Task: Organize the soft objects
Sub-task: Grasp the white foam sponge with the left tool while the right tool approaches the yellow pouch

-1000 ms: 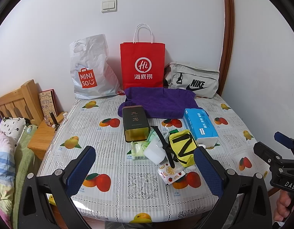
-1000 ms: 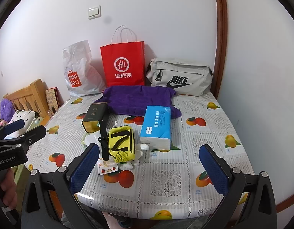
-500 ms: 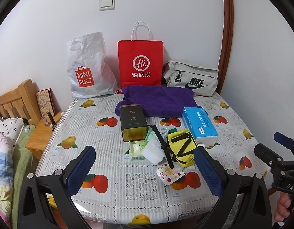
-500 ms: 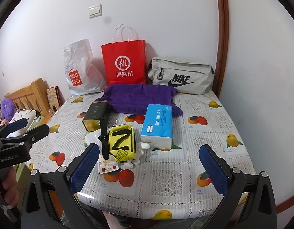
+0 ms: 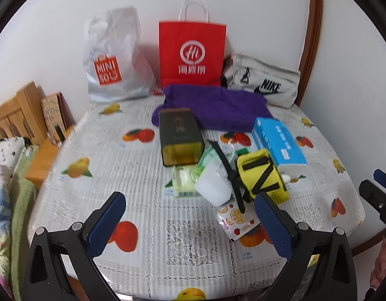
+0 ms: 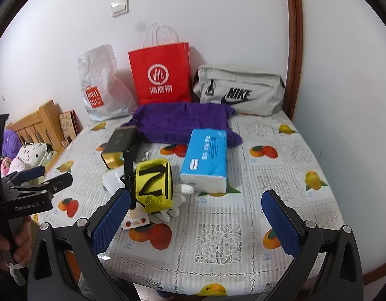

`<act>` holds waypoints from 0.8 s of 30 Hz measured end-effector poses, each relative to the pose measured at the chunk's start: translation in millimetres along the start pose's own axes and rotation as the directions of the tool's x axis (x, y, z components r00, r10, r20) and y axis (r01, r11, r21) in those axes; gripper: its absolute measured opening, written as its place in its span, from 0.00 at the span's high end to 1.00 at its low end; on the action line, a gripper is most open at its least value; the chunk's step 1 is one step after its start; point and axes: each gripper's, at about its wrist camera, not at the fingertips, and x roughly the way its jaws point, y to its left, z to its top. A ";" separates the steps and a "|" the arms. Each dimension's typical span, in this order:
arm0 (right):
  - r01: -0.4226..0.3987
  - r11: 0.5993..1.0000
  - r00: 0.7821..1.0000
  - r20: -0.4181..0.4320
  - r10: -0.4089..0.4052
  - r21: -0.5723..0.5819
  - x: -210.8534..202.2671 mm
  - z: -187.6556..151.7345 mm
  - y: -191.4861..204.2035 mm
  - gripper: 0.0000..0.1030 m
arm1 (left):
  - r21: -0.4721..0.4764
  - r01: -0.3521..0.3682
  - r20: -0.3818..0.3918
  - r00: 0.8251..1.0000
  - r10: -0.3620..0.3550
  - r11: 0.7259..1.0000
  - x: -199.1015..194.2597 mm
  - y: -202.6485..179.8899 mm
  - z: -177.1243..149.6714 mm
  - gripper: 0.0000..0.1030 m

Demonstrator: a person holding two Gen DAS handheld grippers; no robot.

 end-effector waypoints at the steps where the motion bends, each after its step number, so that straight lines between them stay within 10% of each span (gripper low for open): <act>1: 0.001 1.000 1.000 -0.008 -0.001 0.000 5.2 -1.2 -0.4 0.00 | -0.006 0.004 -0.011 1.000 -0.004 1.000 5.7 1.2 -1.2 0.00; 24: -0.071 0.997 0.989 -0.128 0.068 -0.019 78.4 -24.6 -3.0 0.00 | 0.293 0.024 -0.046 0.999 -0.012 0.956 103.8 -30.9 -10.4 0.00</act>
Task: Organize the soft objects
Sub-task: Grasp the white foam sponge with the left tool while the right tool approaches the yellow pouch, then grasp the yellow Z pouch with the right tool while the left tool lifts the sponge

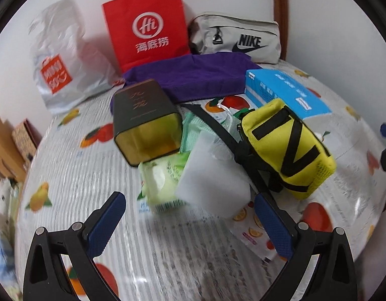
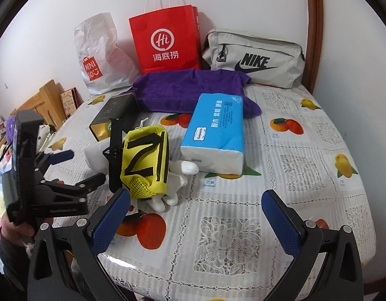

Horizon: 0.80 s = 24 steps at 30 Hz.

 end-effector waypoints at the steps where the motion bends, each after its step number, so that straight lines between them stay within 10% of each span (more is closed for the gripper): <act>1: -0.002 1.000 1.000 -0.004 0.002 -0.002 2.0 0.1 1.1 0.00 | 0.016 -0.004 0.007 1.000 0.004 1.000 1.9 -1.6 1.3 0.00; 5: -0.020 1.000 1.000 -0.021 0.020 -0.006 10.4 0.7 3.9 0.00 | 0.079 0.007 0.035 0.999 -0.010 0.997 7.5 -6.2 6.0 0.13; 9: -0.028 1.000 0.999 -0.040 0.027 -0.007 19.8 1.8 6.8 0.00 | 0.095 0.083 0.039 0.995 -0.087 0.992 3.9 -5.1 4.3 0.51; 24: -0.094 0.995 0.993 -0.071 0.092 -0.033 36.9 8.0 33.5 0.00 | -0.098 0.237 0.126 0.966 -0.224 0.967 -45.0 47.9 -0.8 0.52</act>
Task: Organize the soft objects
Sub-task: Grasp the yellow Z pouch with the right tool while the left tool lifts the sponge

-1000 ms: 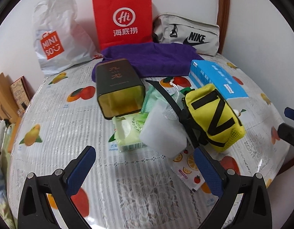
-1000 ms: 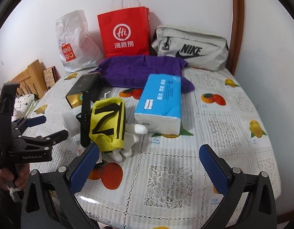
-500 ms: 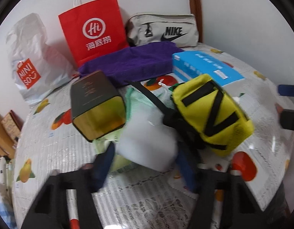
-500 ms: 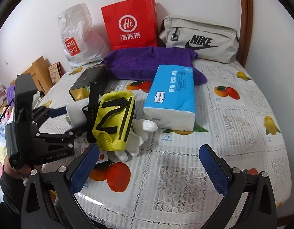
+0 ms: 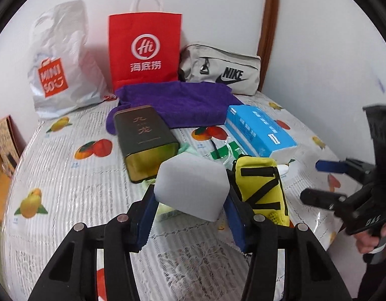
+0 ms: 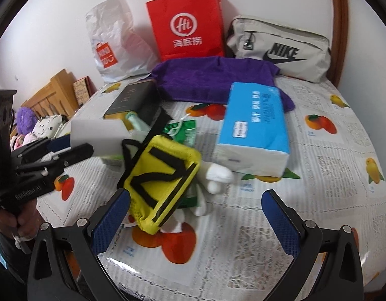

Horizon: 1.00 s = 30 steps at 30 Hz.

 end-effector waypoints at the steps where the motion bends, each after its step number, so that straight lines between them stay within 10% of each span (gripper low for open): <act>1: -0.005 1.000 1.000 -0.004 0.005 -0.005 1.4 -0.1 2.9 0.00 | -0.007 -0.005 0.004 1.000 0.005 1.000 -1.6 3.3 -1.0 0.52; 13: -0.074 0.997 0.996 -0.051 0.076 0.028 40.9 6.9 22.8 0.08 | -0.087 -0.020 -0.022 1.000 0.019 0.996 -3.0 32.5 -12.4 0.52; 17: -0.089 0.996 0.994 -0.061 0.090 0.015 52.9 6.5 27.7 0.63 | -0.102 -0.006 -0.029 1.000 0.003 0.995 1.4 36.4 -16.0 0.51; 20: -0.140 0.990 0.990 -0.031 0.141 0.021 45.9 8.2 27.0 0.82 | -0.109 -0.009 -0.027 1.000 0.006 0.994 2.5 39.3 -17.6 0.51; 30: -0.070 0.997 0.997 0.031 0.071 -0.025 -6.5 4.7 10.3 0.89 | -0.127 -0.048 -0.012 0.999 0.047 0.991 -4.9 52.2 -23.7 0.52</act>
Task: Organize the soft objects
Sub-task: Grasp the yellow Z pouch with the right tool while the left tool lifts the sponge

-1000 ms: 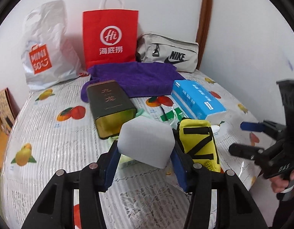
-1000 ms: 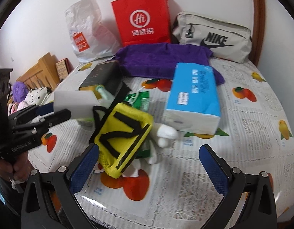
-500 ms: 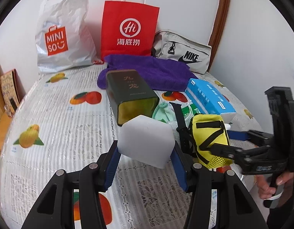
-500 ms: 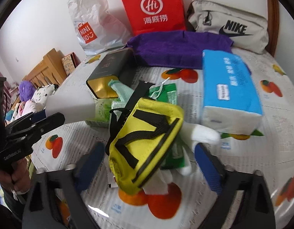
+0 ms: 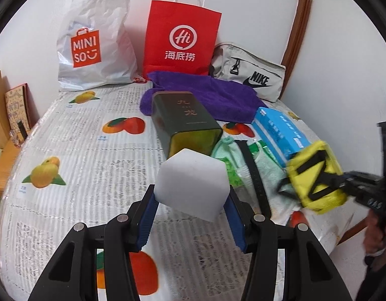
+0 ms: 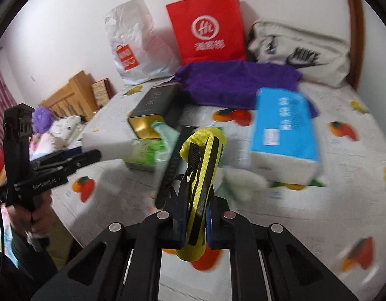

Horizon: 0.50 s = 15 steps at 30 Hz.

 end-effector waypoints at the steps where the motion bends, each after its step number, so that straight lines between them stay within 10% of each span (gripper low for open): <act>1: 0.042 0.999 0.999 0.004 -0.042 -0.007 -7.4 -1.7 -4.2 0.89 | -0.001 -0.010 -0.004 1.000 0.010 1.000 1.3 1.0 -1.0 0.52; 15: 0.062 0.998 0.994 -0.091 -0.063 -0.010 10.2 -37.1 -31.6 0.78 | -0.027 -0.064 -0.109 0.992 0.060 0.998 30.3 12.9 -18.5 0.50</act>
